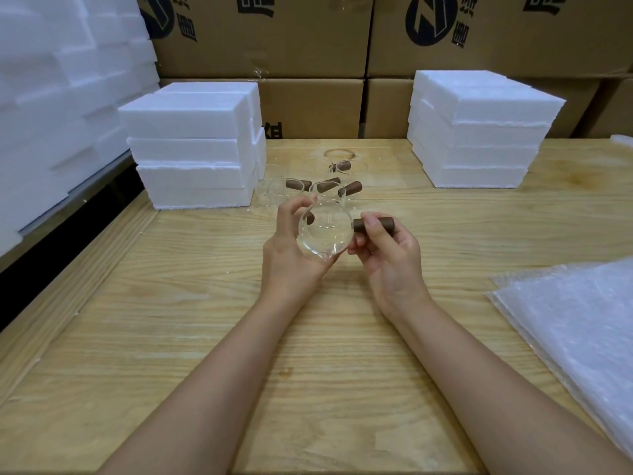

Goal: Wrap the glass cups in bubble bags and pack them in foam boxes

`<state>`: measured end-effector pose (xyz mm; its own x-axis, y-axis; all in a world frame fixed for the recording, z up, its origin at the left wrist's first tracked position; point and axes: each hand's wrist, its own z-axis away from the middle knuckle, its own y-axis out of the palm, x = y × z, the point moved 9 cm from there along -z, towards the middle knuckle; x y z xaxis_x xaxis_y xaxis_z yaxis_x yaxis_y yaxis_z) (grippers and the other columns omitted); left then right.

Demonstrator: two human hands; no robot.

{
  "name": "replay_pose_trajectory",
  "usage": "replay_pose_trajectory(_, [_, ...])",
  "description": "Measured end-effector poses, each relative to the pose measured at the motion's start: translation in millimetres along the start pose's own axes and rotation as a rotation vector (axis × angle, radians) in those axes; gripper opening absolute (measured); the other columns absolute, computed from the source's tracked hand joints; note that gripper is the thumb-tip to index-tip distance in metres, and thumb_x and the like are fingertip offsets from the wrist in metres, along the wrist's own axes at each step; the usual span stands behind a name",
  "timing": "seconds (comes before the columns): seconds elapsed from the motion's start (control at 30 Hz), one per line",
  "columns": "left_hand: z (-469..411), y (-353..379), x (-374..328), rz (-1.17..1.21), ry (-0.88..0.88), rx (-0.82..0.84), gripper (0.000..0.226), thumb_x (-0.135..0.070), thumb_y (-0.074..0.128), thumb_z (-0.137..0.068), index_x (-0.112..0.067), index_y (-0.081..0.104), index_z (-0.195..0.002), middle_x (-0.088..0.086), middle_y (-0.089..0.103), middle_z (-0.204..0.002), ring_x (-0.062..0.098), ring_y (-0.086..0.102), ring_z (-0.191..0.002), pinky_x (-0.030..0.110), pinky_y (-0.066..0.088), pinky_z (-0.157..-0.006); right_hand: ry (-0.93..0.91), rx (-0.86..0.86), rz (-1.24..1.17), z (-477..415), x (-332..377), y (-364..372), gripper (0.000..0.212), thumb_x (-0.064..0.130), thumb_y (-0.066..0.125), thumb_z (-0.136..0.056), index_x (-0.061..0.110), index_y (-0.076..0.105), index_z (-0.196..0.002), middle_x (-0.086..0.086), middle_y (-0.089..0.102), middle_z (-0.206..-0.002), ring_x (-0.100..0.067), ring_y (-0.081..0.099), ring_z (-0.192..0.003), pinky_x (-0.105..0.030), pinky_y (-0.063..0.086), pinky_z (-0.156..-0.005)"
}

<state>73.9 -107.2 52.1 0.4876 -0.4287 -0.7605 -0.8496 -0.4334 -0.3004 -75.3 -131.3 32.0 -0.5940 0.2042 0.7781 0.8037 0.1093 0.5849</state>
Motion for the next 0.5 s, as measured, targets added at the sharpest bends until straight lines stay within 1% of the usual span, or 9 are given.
replay_pose_trajectory(0.03, [0,0,-1,-0.008,0.014,0.001,0.072,-0.028,0.089,-0.065,-0.042,0.037,-0.113,-0.018,0.061,-0.121,-0.001,0.058,-0.11,0.007,0.042,-0.083,0.024,0.001,-0.027,0,-1,0,0.003,0.008,0.059,-0.084,0.006,0.06,-0.083,0.0,0.063,-0.067,-0.009,0.055,-0.056,-0.024,0.049,-0.057])
replay_pose_trajectory(0.07, [0,0,-2,-0.016,0.03,0.001,0.073,-0.022,0.089,-0.066,-0.041,0.037,-0.114,-0.018,0.059,-0.125,0.0,0.057,-0.113,0.01,0.044,-0.086,0.044,0.001,-0.046,1,-3,0,0.006,0.011,0.06,-0.081,0.006,0.059,-0.083,0.0,0.063,-0.066,-0.01,0.054,-0.056,-0.024,0.049,-0.057])
replay_pose_trajectory(0.1, [0,0,-3,-0.024,0.053,0.001,0.072,-0.019,0.088,-0.067,-0.04,0.038,-0.115,-0.02,0.057,-0.128,-0.001,0.056,-0.113,0.012,0.045,-0.088,0.065,0.001,-0.057,1,-4,0,0.009,0.013,0.06,-0.08,0.005,0.059,-0.084,-0.001,0.062,-0.066,-0.01,0.054,-0.057,-0.024,0.049,-0.057])
replay_pose_trajectory(0.17, [1,0,-7,-0.043,0.102,0.0,0.072,-0.015,0.085,-0.068,-0.037,0.038,-0.118,-0.028,0.049,-0.129,-0.006,0.052,-0.11,0.009,0.042,-0.09,0.099,-0.015,-0.064,0,-6,-1,0.007,0.011,0.057,-0.083,0.004,0.058,-0.085,-0.002,0.06,-0.066,-0.011,0.053,-0.057,-0.024,0.049,-0.057])
replay_pose_trajectory(0.23, [2,-1,-12,-0.056,0.132,-0.002,0.072,-0.014,0.084,-0.069,-0.035,0.039,-0.121,-0.024,0.048,-0.134,-0.008,0.05,-0.109,0.011,0.042,-0.092,0.121,-0.035,-0.072,-1,-9,-3,0.005,0.009,0.054,-0.088,0.005,0.056,-0.087,-0.004,0.058,-0.069,-0.012,0.051,-0.06,-0.025,0.047,-0.057])
replay_pose_trajectory(0.33, [5,0,-17,-0.075,0.142,0.007,0.071,-0.014,0.083,-0.07,-0.032,0.045,-0.127,-0.014,0.05,-0.141,0.005,0.057,-0.111,0.029,0.049,-0.093,0.123,-0.073,-0.087,-1,-9,-8,0.007,0.008,0.051,-0.092,0.009,0.055,-0.087,-0.003,0.057,-0.069,-0.013,0.05,-0.06,-0.024,0.045,-0.055])
replay_pose_trajectory(0.37, [5,1,-17,-0.083,0.138,0.015,0.071,-0.016,0.083,-0.07,-0.03,0.046,-0.129,-0.013,0.051,-0.14,0.007,0.058,-0.113,0.033,0.05,-0.094,0.114,-0.083,-0.084,-1,-7,-9,0.009,0.007,0.05,-0.093,0.011,0.055,-0.087,-0.001,0.057,-0.065,-0.013,0.051,-0.058,-0.024,0.045,-0.053])
replay_pose_trajectory(0.43, [5,4,-14,-0.089,0.089,0.045,0.073,-0.029,0.085,-0.069,-0.029,0.046,-0.131,-0.014,0.056,-0.133,0.006,0.057,-0.115,0.032,0.049,-0.095,0.088,-0.1,-0.061,-2,-4,-12,0.011,0.008,0.05,-0.094,0.014,0.054,-0.086,0.0,0.054,-0.059,-0.012,0.05,-0.052,-0.023,0.043,-0.049])
replay_pose_trajectory(0.5, [4,9,-6,-0.095,0.009,0.093,0.075,-0.04,0.085,-0.067,-0.028,0.046,-0.13,-0.015,0.06,-0.124,0.005,0.059,-0.113,0.032,0.049,-0.095,0.062,-0.125,0.018,-3,-2,-16,0.012,0.01,0.053,-0.094,0.016,0.053,-0.085,0.0,0.052,-0.057,-0.012,0.047,-0.05,-0.022,0.04,-0.045])
